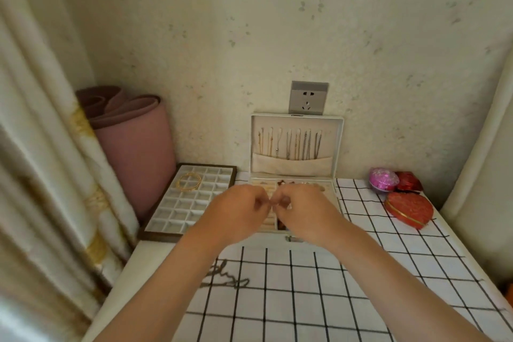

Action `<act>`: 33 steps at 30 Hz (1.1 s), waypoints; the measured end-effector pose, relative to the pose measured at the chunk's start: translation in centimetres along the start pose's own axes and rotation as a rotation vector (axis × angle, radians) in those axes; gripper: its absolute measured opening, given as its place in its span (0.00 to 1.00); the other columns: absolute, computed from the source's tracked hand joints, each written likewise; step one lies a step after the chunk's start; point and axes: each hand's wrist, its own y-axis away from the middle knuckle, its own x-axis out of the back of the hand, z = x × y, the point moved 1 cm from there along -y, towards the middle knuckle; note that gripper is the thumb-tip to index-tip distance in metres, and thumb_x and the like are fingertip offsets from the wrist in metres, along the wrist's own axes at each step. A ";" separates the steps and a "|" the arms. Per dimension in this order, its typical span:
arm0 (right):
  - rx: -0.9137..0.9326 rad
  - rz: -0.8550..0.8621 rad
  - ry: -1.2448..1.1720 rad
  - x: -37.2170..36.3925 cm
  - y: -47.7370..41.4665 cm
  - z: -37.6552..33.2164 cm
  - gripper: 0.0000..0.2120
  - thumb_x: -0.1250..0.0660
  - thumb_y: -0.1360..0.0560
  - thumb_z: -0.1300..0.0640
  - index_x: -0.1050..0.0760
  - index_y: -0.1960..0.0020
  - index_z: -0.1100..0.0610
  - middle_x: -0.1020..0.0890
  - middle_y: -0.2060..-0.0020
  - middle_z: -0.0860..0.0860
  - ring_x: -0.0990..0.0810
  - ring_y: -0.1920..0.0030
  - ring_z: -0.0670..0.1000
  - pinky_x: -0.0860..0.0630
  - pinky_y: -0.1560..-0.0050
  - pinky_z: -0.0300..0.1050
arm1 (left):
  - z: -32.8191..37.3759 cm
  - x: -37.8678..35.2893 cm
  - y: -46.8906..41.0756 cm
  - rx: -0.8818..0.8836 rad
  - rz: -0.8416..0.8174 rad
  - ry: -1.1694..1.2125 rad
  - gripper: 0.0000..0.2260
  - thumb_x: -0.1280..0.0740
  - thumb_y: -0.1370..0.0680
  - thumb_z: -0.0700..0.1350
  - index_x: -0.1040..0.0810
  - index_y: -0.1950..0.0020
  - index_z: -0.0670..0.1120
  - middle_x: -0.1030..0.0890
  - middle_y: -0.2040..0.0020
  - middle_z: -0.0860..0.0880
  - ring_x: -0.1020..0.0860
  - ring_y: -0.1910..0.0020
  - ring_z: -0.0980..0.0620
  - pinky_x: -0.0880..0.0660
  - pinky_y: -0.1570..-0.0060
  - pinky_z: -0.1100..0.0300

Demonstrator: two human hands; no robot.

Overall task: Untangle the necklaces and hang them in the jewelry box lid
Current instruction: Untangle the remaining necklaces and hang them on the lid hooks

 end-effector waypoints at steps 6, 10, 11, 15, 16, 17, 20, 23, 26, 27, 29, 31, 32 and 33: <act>0.038 -0.293 0.063 -5.6 3.2 -3.3 0.06 0.33 0.23 0.53 0.17 0.51 0.48 0.18 0.55 0.42 0.19 0.52 0.45 0.21 0.48 0.45 | -4.9 -0.8 6.4 0.077 -0.160 0.049 0.07 0.35 0.22 0.50 0.17 0.53 0.55 0.18 0.58 0.57 0.21 0.59 0.60 0.21 0.54 0.60; 0.002 -0.353 0.159 -8.8 3.8 -3.6 0.06 0.32 0.25 0.52 0.16 0.51 0.47 0.19 0.56 0.41 0.20 0.53 0.45 0.20 0.49 0.44 | -7.4 -2.2 8.7 0.097 -0.223 0.010 0.06 0.33 0.24 0.48 0.16 0.52 0.55 0.18 0.55 0.58 0.21 0.55 0.59 0.22 0.52 0.62; -0.010 -0.350 0.174 -9.3 3.8 -3.5 0.06 0.32 0.26 0.51 0.16 0.52 0.46 0.19 0.56 0.41 0.19 0.54 0.45 0.20 0.50 0.44 | -7.8 -2.5 9.1 0.104 -0.225 0.008 0.06 0.32 0.25 0.49 0.16 0.53 0.55 0.19 0.55 0.59 0.21 0.54 0.59 0.23 0.52 0.63; -0.010 -0.332 0.263 -10.6 4.0 -3.7 0.06 0.30 0.28 0.49 0.15 0.53 0.45 0.16 0.56 0.42 0.19 0.54 0.45 0.22 0.52 0.40 | -8.3 -3.5 10.1 0.091 -0.245 -0.014 0.07 0.31 0.27 0.51 0.16 0.50 0.56 0.19 0.53 0.58 0.22 0.52 0.58 0.28 0.54 0.65; -0.005 -0.325 0.276 -10.8 4.0 -3.7 0.06 0.30 0.28 0.49 0.15 0.54 0.46 0.16 0.55 0.43 0.19 0.53 0.45 0.22 0.51 0.41 | -8.3 -3.9 10.2 0.086 -0.248 -0.023 0.08 0.31 0.26 0.50 0.17 0.48 0.56 0.19 0.51 0.57 0.22 0.51 0.57 0.27 0.53 0.65; 0.004 -0.317 0.288 -11.0 4.0 -3.6 0.06 0.29 0.28 0.49 0.15 0.54 0.46 0.16 0.55 0.43 0.19 0.52 0.46 0.23 0.51 0.41 | -8.2 -4.1 10.2 0.085 -0.248 -0.034 0.09 0.31 0.26 0.49 0.17 0.47 0.56 0.19 0.50 0.57 0.22 0.50 0.56 0.27 0.51 0.64; 0.045 -0.332 0.336 -11.1 4.0 -3.5 0.07 0.32 0.26 0.50 0.15 0.54 0.48 0.17 0.54 0.46 0.19 0.51 0.49 0.23 0.50 0.44 | -7.8 -4.6 9.9 0.070 -0.220 -0.046 0.10 0.32 0.25 0.48 0.18 0.45 0.55 0.19 0.49 0.55 0.22 0.50 0.54 0.26 0.50 0.63; 0.069 -0.376 0.329 -10.8 4.0 -3.3 0.08 0.35 0.23 0.51 0.17 0.52 0.51 0.18 0.51 0.48 0.20 0.51 0.51 0.22 0.49 0.47 | -7.3 -5.0 9.5 0.022 -0.151 -0.018 0.12 0.31 0.24 0.48 0.23 0.40 0.53 0.23 0.48 0.54 0.29 0.51 0.57 0.29 0.50 0.63; 0.020 -0.353 0.137 -9.6 3.8 -2.5 0.07 0.35 0.22 0.54 0.18 0.53 0.51 0.19 0.53 0.46 0.21 0.52 0.48 0.22 0.49 0.45 | -6.7 -4.9 8.8 -0.023 -0.102 0.127 0.14 0.31 0.23 0.49 0.22 0.38 0.52 0.25 0.45 0.55 0.30 0.46 0.58 0.32 0.47 0.65; 0.002 -0.334 0.063 -9.0 3.7 -2.2 0.06 0.35 0.22 0.54 0.19 0.53 0.50 0.19 0.54 0.45 0.21 0.53 0.46 0.23 0.49 0.41 | -6.4 -4.8 8.6 -0.022 -0.094 0.178 0.13 0.31 0.23 0.49 0.21 0.38 0.52 0.24 0.43 0.55 0.29 0.43 0.58 0.32 0.44 0.65; -0.026 -0.285 -0.055 -7.7 3.8 -1.8 0.06 0.36 0.21 0.54 0.20 0.53 0.50 0.19 0.56 0.44 0.22 0.54 0.44 0.26 0.51 0.38 | -6.0 -4.6 8.1 -0.016 -0.098 0.247 0.09 0.30 0.23 0.48 0.18 0.43 0.51 0.22 0.44 0.54 0.26 0.42 0.57 0.29 0.40 0.61; -0.044 -0.255 -0.144 -6.4 3.8 -1.7 0.08 0.36 0.20 0.54 0.20 0.53 0.53 0.19 0.57 0.46 0.22 0.55 0.44 0.26 0.51 0.40 | -5.2 -4.5 7.7 0.025 -0.118 0.326 0.05 0.31 0.22 0.48 0.16 0.50 0.51 0.19 0.49 0.54 0.22 0.47 0.58 0.26 0.41 0.58; -0.053 -0.248 -0.187 -5.8 3.8 -1.6 0.08 0.37 0.20 0.54 0.20 0.53 0.53 0.19 0.58 0.47 0.22 0.57 0.44 0.26 0.52 0.41 | -4.8 -4.5 7.5 0.046 -0.120 0.392 0.04 0.31 0.22 0.48 0.16 0.53 0.51 0.17 0.54 0.54 0.21 0.52 0.59 0.25 0.43 0.57; -0.063 -0.236 -0.232 -5.1 3.8 -1.6 0.09 0.37 0.20 0.54 0.20 0.54 0.53 0.20 0.60 0.47 0.23 0.58 0.45 0.26 0.52 0.42 | -4.2 -4.3 7.3 0.061 -0.106 0.465 0.06 0.32 0.22 0.47 0.17 0.57 0.51 0.18 0.58 0.55 0.22 0.57 0.59 0.24 0.46 0.58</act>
